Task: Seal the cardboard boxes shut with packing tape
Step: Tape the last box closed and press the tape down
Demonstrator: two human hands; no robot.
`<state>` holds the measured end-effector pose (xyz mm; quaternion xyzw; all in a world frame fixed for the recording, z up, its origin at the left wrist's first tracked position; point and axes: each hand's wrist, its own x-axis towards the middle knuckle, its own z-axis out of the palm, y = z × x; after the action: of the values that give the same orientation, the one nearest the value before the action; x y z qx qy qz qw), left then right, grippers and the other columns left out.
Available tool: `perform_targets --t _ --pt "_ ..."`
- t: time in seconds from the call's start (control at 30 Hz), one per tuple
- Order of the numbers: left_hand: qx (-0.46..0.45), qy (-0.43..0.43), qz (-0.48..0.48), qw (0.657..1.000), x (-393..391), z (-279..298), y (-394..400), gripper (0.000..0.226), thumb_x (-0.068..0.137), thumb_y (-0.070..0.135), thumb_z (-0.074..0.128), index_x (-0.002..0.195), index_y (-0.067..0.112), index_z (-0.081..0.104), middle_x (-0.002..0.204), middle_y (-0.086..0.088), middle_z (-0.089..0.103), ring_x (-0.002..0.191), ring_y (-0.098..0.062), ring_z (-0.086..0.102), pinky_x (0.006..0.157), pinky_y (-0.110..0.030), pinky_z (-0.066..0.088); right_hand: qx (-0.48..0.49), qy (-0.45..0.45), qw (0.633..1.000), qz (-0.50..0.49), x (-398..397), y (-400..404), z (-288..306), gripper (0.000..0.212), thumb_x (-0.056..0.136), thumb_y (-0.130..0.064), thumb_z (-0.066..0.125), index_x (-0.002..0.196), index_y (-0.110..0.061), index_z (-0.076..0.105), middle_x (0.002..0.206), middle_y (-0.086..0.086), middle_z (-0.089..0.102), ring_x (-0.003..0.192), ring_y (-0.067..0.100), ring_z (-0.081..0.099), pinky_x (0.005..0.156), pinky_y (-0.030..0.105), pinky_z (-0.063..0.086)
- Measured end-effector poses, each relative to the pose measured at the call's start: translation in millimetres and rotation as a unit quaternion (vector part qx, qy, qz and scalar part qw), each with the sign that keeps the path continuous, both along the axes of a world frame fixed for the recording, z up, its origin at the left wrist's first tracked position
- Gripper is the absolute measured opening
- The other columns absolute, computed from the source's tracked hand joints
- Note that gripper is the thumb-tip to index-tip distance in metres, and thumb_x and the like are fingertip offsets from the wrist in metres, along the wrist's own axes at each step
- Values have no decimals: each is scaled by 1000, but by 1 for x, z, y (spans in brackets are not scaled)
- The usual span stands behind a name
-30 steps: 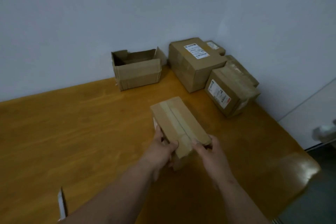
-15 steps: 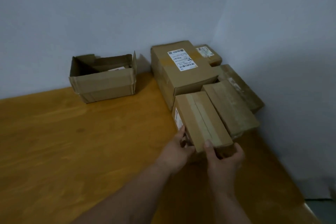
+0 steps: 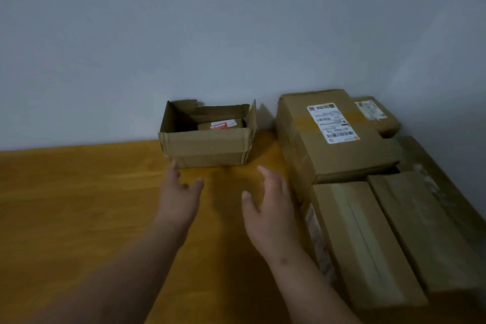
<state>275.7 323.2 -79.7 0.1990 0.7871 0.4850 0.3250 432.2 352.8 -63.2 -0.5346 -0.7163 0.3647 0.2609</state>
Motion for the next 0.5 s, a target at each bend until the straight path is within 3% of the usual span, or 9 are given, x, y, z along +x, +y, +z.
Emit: perform_targets --t 0.07,0.13,0.27,0.33,0.37,0.43,0.5 --pt "12 73 -1 997 -32 1 12 76 94 25 63 152 41 18 157 2 23 139 -28 35 107 -52 40 -7 -21 1000 3 -30 30 4 69 96 -32 57 152 -33 18 156 -11 17 143 12 24 108 24 28" --pt "1 167 -20 986 -58 0 25 80 93 22 64 153 40 15 159 0 16 143 -28 26 111 -49 36 29 -96 995 19 -57 58 4 78 95 -31 58 155 -31 8 161 -11 3 148 17 12 115 32 20" --pt "-74 322 -122 936 -97 -6 55 80 94 21 60 154 42 11 164 3 -2 150 -28 5 119 -48 26 109 -270 951 103 -103 99 -6 89 90 -19 56 156 -27 -2 165 -4 1 151 21 -4 122 48 -2" --pt "-122 332 -172 919 -109 -12 66 73 95 21 58 153 40 19 164 3 -6 150 -30 2 120 -47 23 102 -317 936 114 -114 108 -12 87 86 -17 60 156 -28 8 162 -1 17 151 24 3 120 56 -6" --pt "-133 313 -185 922 -114 -15 69 67 94 19 57 151 38 28 163 3 -4 149 -33 9 118 -47 29 103 -327 933 107 -118 109 -14 80 85 -17 61 153 -28 20 157 0 27 149 26 12 119 59 -4" --pt "-129 277 -187 934 -120 -19 69 51 94 13 56 141 29 47 160 -2 13 139 -35 34 107 -45 45 116 -332 932 84 -120 108 -15 55 86 -16 60 137 -30 45 142 0 44 138 30 27 117 62 2" --pt "-121 287 -188 931 -123 -21 62 39 94 11 54 131 22 57 146 -8 38 121 -32 52 97 -38 50 117 -323 936 73 -120 99 -15 37 89 -14 57 122 -29 57 130 -1 52 130 30 34 116 62 6"
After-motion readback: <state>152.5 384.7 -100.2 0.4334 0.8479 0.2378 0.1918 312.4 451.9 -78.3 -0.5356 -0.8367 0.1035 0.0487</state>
